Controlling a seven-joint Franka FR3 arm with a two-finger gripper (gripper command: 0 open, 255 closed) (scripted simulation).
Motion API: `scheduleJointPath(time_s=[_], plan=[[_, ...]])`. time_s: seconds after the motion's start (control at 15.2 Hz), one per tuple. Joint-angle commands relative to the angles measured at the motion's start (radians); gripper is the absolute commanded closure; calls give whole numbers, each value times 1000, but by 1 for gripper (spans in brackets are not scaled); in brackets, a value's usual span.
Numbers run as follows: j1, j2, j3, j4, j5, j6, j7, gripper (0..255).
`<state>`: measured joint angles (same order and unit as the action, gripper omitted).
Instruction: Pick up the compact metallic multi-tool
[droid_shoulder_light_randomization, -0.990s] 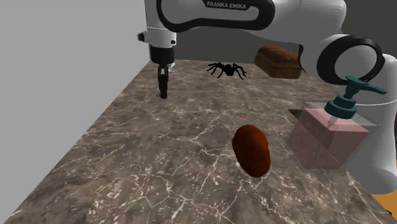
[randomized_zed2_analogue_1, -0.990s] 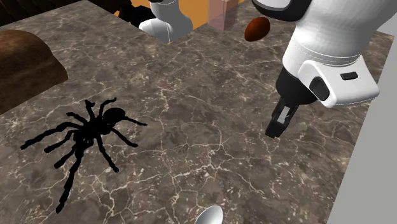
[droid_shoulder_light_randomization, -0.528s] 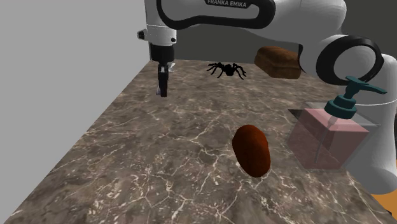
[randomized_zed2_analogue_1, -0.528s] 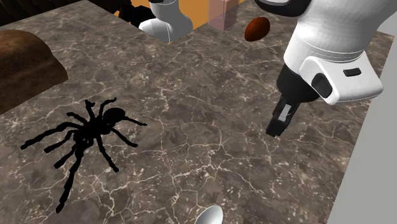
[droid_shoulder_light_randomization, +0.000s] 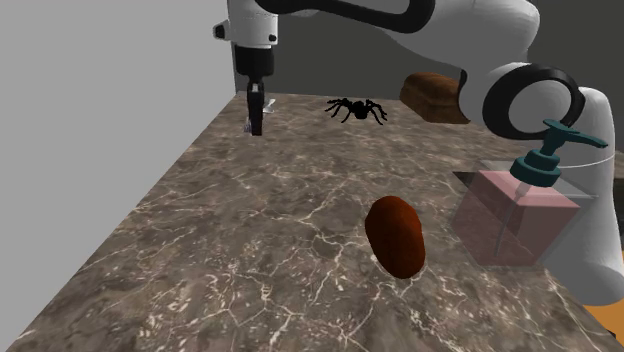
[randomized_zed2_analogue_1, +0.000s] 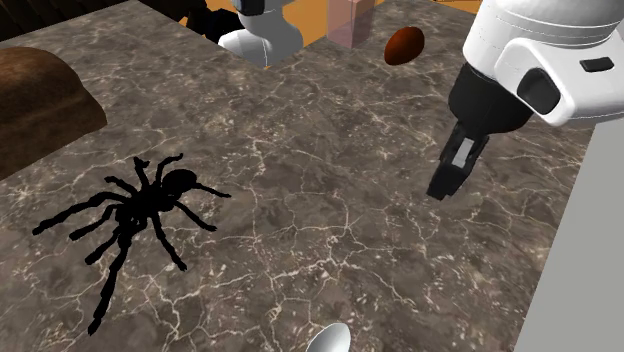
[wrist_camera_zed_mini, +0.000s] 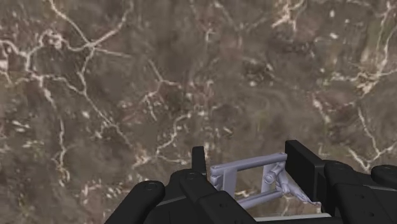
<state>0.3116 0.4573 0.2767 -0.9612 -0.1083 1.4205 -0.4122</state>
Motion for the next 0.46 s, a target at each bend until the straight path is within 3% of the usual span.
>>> scheduleJointPath(time_s=[0.0,0.26,0.4], plan=[[13,32,-1,80,-9,-49,2,255],[54,133,-8,311,-34,-178,-1,255],[57,141,-10,328,-36,-186,-2,255]])
